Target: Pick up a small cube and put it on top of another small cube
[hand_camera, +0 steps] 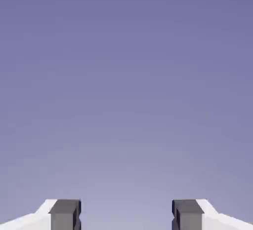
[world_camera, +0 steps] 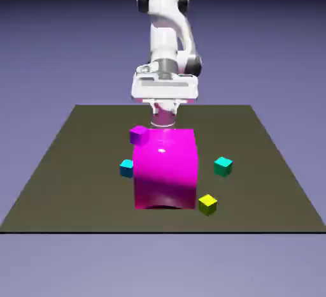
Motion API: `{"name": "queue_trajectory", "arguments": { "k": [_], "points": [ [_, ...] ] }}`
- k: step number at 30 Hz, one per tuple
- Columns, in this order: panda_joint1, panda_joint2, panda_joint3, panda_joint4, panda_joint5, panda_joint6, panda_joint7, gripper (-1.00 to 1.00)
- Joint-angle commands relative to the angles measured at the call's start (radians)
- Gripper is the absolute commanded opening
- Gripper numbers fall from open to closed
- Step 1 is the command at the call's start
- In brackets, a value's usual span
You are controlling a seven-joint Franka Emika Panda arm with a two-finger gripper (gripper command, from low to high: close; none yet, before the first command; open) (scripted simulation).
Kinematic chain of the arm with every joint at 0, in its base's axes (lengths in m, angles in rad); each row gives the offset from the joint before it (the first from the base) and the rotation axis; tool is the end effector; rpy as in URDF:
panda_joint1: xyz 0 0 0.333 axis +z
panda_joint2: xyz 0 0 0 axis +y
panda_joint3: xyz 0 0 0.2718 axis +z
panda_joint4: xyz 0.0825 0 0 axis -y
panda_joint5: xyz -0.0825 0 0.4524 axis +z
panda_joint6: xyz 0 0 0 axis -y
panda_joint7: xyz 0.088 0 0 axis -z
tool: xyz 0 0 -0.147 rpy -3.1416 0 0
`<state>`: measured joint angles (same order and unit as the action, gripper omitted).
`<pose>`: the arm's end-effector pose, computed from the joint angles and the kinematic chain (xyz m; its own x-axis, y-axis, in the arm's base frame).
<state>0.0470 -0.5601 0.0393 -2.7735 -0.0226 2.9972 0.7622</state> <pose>0.5014 0.0424 0.3598 0.5732 -0.6191 0.5368 -0.4177 -0.7843 -0.4586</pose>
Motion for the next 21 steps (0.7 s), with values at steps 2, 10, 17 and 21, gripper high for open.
{"name": "queue_trajectory", "arguments": {
  "k": [2, 10, 17, 21],
  "points": [
    [0.034, 0.055, 0.073, 0.055, -0.036, -0.087, 0.035, 0.00],
    [0.032, 0.343, 0.289, 0.181, -0.124, -0.390, 0.124, 0.00],
    [0.026, 0.597, 0.476, 0.288, -0.199, -0.655, 0.201, 0.00],
    [0.023, 0.742, 0.583, 0.350, -0.242, -0.806, 0.245, 0.00]
  ]
}}
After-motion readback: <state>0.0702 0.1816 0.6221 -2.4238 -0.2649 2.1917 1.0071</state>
